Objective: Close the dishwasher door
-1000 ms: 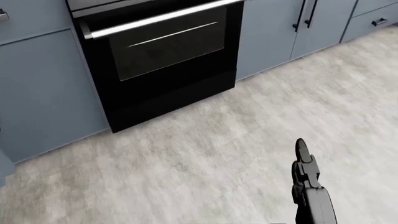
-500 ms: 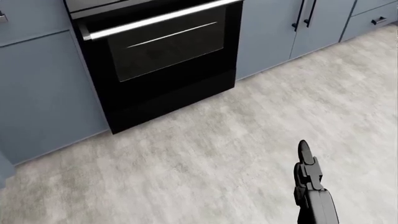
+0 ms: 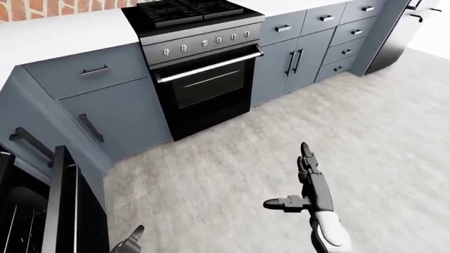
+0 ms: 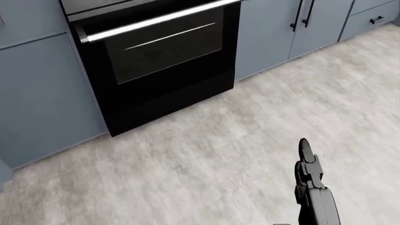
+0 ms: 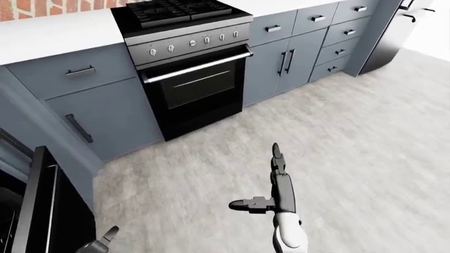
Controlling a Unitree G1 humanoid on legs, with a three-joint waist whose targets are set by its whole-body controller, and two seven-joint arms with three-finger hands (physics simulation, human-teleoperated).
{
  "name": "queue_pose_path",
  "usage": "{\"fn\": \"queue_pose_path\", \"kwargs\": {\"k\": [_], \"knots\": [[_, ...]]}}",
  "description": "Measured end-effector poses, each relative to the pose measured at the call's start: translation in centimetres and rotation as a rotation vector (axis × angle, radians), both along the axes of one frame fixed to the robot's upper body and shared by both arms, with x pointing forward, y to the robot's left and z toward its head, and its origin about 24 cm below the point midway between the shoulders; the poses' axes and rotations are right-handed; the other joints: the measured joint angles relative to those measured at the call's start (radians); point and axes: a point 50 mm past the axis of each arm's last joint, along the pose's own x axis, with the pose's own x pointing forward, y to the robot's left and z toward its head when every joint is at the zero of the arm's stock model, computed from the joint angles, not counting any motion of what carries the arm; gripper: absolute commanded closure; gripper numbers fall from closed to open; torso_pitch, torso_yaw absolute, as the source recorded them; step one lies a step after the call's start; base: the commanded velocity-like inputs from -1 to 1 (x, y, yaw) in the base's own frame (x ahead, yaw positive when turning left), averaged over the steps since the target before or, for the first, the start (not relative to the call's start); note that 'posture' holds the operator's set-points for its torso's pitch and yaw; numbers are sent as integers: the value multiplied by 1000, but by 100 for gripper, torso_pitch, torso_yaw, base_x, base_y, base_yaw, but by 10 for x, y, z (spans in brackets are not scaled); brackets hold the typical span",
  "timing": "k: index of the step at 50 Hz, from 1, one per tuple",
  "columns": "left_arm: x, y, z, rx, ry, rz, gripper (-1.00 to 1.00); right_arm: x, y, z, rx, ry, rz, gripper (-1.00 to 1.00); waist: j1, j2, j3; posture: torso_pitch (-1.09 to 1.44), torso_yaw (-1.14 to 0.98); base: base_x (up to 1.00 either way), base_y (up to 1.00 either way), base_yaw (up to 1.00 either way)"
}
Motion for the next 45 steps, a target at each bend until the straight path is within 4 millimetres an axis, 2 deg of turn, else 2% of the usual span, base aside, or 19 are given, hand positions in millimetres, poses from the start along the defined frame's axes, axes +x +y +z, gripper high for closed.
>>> {"fn": "queue_pose_path", "kwargs": {"k": [45], "knots": [[-16,19,1,-11,5,91,-100,-1,0,0,-2,0,-3,-100,-16,25,0,0,0,0,0,0]]}}
